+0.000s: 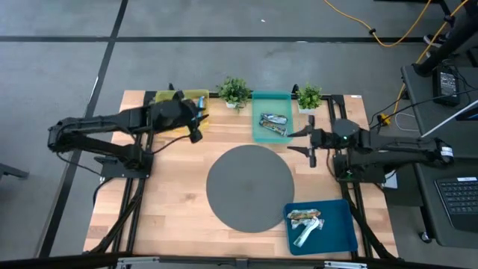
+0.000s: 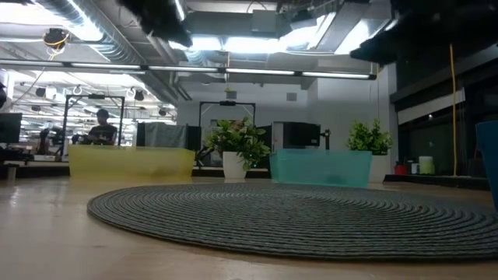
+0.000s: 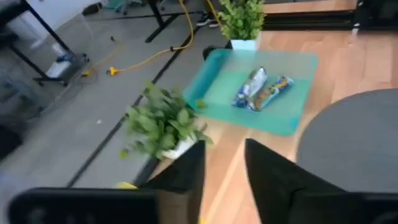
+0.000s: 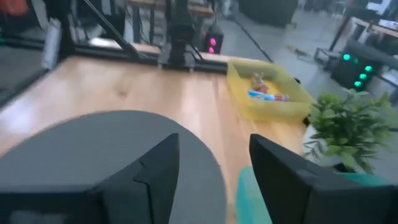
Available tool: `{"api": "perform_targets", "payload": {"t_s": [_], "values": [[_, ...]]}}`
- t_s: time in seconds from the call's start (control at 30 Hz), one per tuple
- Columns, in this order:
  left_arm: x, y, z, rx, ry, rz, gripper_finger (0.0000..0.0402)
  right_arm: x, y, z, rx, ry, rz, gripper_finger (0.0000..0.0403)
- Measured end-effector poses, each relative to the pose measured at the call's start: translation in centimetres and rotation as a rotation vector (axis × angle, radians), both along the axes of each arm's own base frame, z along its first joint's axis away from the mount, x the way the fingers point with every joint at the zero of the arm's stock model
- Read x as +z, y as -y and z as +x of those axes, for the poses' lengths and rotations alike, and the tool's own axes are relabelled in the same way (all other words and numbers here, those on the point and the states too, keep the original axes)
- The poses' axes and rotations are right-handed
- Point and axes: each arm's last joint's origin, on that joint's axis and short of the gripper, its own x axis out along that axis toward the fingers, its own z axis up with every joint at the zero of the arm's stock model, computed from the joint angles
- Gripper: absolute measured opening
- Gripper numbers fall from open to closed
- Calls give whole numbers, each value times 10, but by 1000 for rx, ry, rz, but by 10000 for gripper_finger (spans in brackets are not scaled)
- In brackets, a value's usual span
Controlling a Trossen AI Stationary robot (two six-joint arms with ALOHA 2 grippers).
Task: Pick and place Granola Bars by type
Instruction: Return to Home Position
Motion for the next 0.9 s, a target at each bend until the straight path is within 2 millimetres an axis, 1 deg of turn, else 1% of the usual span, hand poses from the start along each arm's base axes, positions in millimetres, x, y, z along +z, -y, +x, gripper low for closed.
{"api": "perform_targets", "payload": {"t_s": [0.1,0.17,0.2,0.27,0.37,0.5,0.57,0.7,0.8,0.9], "values": [[-27,6,-8,-35,53,-39,60,-14,-2,-15,4,60,25,178],[-44,10,-11,-82,110,-62,24,-23,-3,-22,2,104,33,156],[-51,12,-13,-108,141,-70,13,-26,-4,-24,3,129,31,144],[-66,14,-16,-145,198,-86,6,-31,-5,-30,15,177,26,119],[-89,17,-20,-164,262,-111,2,-32,-6,-35,33,237,8,77],[-122,20,-28,-161,299,-135,2,-36,-7,-39,43,225,-11,16],[-137,20,-33,-152,321,-157,2,-39,-7,-40,43,191,-8,8],[-160,22,-43,-162,374,-184,2,-44,-7,-41,45,142,-18,13],[-173,24,-50,-186,404,-185,2,-49,-7,-41,45,100,-16,6],[-185,25,-57,-193,420,-176,2,-58,-7,-41,46,85,-15,8]]}}
